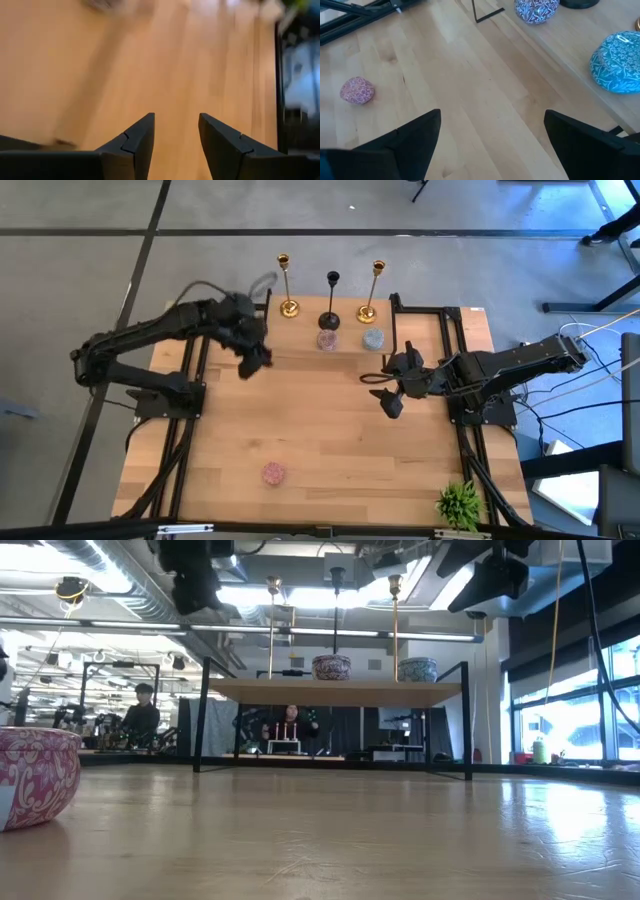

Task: Pick & Place candle stick holders
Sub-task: Put the pink candle on the shelf

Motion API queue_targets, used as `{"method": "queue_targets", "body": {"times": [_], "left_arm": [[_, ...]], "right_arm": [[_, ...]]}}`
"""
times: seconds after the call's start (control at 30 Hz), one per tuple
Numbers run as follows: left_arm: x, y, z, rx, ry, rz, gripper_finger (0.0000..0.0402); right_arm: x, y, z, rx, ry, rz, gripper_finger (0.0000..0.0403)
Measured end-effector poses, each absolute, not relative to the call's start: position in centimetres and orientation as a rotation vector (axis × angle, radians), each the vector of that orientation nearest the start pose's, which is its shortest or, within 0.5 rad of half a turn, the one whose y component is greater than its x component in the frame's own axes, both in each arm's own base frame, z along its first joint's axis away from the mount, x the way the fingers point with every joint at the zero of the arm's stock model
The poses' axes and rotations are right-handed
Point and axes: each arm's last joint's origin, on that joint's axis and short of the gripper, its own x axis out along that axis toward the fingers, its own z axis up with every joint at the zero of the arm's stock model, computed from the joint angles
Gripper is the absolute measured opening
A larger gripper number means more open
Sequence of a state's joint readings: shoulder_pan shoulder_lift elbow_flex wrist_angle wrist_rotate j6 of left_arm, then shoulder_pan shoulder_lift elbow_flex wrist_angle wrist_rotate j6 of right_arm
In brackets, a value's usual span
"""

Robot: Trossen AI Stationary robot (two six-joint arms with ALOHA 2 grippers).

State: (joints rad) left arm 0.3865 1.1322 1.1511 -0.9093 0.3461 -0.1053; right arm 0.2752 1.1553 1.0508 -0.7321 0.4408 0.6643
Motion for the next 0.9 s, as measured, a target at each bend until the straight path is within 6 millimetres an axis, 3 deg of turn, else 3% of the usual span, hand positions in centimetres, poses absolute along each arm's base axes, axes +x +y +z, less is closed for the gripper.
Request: {"method": "queue_targets", "body": {"times": [0.3,0.57,0.9], "left_arm": [[22.2,0.6,31.8,-0.255,0.994,0.013,0.0184],[24.5,-5.1,28.8,-0.191,1.157,-0.081,0.0224],[24.6,-13.4,25.2,-0.076,1.258,-0.111,0.0262]], "right_arm": [[22.3,5.0,31.1,0.349,0.665,-0.397,0.0358],[22.3,5.1,31.1,0.386,0.671,-0.396,0.0358],[21.8,6.7,29.3,0.588,0.779,-0.516,0.0358]]}}
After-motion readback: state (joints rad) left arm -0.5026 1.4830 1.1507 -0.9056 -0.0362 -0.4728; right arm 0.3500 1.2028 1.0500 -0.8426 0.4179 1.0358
